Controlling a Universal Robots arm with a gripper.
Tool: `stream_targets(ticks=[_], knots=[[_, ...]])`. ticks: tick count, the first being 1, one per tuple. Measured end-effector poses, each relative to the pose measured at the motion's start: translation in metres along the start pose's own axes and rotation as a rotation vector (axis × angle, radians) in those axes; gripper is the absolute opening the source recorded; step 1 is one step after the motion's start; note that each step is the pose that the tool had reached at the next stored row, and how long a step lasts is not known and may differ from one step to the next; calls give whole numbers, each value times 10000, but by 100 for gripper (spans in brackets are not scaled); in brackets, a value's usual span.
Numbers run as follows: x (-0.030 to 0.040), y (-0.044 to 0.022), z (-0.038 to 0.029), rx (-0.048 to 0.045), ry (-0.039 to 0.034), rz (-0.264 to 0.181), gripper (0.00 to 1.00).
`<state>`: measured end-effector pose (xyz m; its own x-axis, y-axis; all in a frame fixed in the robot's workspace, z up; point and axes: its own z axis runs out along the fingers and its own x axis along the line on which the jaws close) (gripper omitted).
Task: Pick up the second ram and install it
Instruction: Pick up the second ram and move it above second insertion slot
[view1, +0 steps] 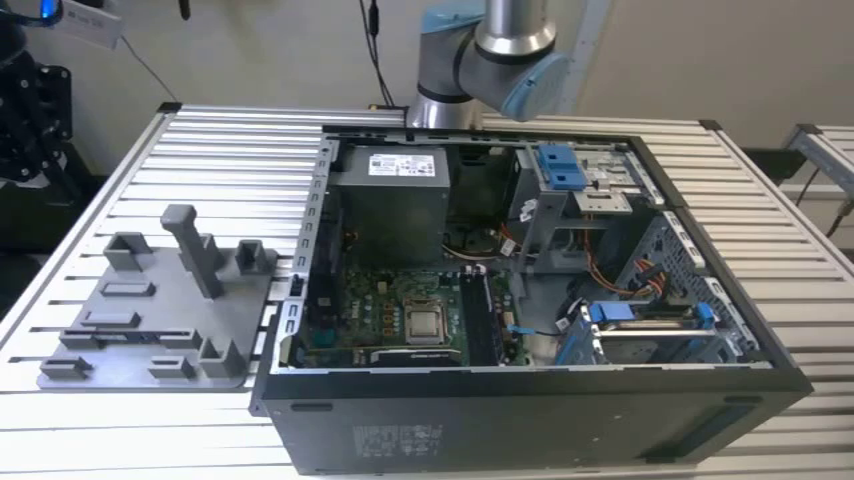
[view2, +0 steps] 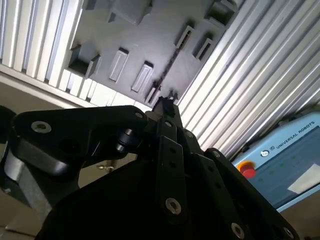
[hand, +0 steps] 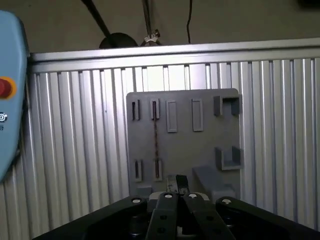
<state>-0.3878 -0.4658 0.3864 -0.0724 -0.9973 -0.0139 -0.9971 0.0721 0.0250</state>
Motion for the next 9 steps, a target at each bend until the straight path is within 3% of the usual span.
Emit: stream_targets(ticks=[6,9], knots=[[0,1,1,2,7,-13,12],[0,1,2,3,10,-20,30]])
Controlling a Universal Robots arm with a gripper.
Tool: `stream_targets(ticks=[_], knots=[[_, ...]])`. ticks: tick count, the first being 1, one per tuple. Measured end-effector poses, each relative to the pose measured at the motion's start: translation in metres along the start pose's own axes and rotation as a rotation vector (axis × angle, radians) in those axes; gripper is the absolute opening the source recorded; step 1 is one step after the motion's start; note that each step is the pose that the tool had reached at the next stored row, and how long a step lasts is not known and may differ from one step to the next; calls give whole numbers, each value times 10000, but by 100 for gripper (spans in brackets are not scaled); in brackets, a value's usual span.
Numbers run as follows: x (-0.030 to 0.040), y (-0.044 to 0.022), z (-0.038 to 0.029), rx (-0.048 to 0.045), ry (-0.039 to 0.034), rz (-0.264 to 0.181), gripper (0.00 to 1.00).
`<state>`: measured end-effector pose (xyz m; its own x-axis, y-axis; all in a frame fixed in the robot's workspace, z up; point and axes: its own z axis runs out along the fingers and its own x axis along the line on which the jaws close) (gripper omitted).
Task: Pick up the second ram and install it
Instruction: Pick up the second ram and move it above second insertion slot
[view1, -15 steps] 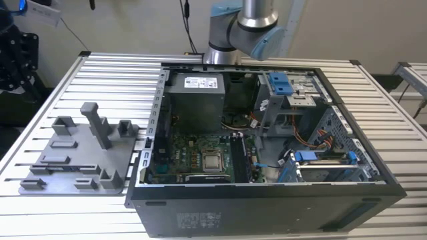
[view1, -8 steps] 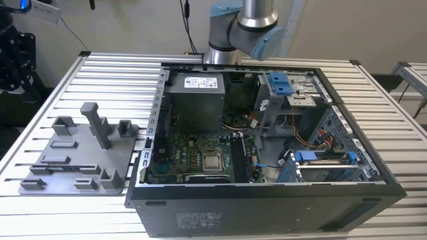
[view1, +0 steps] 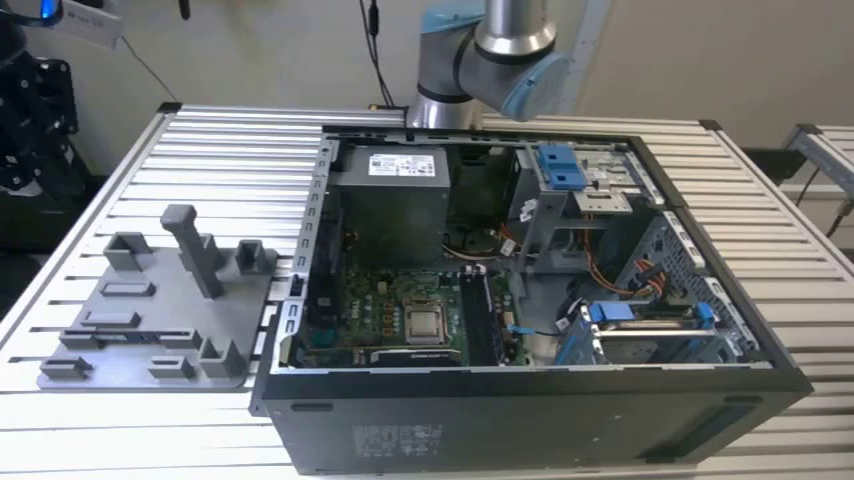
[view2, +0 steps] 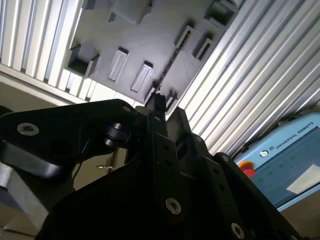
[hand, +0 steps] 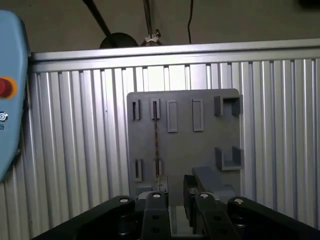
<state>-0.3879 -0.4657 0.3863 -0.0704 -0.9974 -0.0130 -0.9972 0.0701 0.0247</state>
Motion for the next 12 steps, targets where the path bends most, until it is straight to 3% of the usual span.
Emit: stream_targets(ticks=[3,5,6,12], knots=[[0,0,0,0,4,-6,42],[0,0,0,0,7,-10,42],[0,0,0,0,8,-12,48],[0,0,0,0,15,-25,48]])
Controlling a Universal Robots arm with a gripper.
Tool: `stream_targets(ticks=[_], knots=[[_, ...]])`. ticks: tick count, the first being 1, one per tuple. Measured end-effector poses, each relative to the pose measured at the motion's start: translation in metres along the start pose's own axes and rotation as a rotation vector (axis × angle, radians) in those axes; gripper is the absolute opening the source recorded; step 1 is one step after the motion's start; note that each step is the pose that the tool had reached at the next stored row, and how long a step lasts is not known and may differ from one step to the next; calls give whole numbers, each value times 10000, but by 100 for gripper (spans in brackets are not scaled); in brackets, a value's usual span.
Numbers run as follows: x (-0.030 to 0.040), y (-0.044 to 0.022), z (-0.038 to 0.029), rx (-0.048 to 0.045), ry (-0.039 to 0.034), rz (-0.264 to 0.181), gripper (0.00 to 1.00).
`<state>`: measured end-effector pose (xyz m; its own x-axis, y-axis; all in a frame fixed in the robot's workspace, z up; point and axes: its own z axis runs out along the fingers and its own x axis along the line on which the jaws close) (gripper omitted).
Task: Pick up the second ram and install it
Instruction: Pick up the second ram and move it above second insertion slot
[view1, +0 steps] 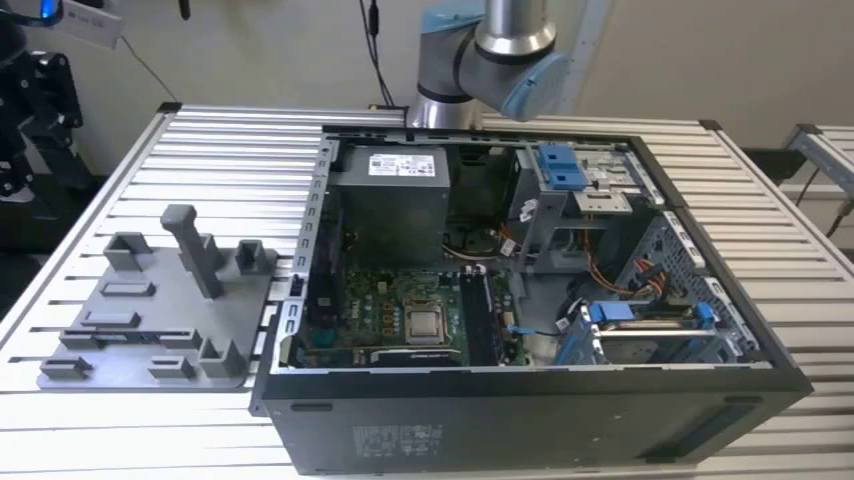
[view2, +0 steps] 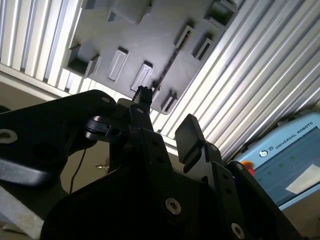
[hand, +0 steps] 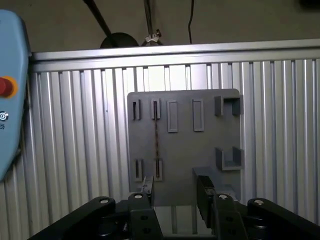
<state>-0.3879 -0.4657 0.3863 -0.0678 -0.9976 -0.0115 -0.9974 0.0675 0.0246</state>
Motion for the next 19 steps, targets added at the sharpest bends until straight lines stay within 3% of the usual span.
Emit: stream_targets(ticks=[7,19], knots=[[0,8,32,0,7,2,48],[5,37,214,22,6,1,48]])
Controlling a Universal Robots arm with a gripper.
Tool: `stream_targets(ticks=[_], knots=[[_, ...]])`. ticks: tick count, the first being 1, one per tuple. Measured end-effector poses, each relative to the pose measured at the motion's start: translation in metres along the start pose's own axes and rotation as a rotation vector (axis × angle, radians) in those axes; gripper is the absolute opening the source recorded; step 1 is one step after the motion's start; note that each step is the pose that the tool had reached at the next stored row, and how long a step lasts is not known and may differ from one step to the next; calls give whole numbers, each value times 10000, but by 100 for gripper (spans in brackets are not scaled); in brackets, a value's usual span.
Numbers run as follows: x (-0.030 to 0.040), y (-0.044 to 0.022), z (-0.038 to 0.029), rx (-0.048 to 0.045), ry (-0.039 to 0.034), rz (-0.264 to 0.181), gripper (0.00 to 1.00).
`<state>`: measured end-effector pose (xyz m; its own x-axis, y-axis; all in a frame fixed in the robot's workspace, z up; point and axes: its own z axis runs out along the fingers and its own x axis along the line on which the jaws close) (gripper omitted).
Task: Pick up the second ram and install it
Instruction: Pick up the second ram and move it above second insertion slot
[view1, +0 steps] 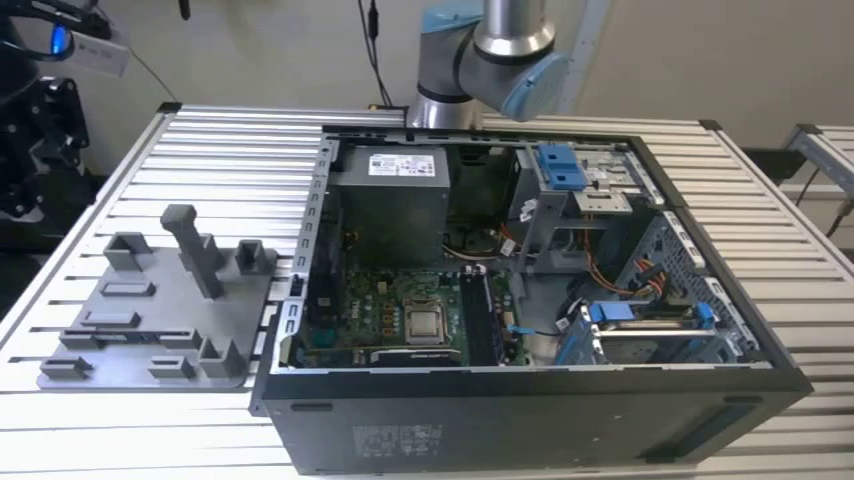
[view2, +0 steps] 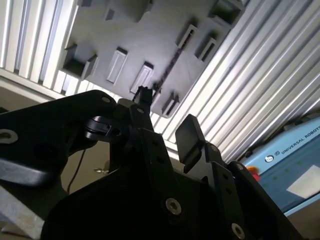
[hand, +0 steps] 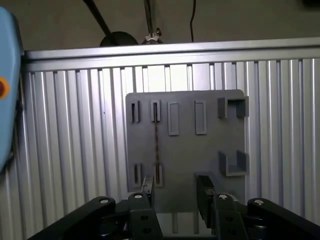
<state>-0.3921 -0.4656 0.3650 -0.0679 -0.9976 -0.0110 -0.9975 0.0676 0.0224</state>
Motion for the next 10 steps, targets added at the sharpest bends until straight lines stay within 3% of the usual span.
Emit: stream_targets(ticks=[10], knots=[[29,5,150,37,-2,0,48]])
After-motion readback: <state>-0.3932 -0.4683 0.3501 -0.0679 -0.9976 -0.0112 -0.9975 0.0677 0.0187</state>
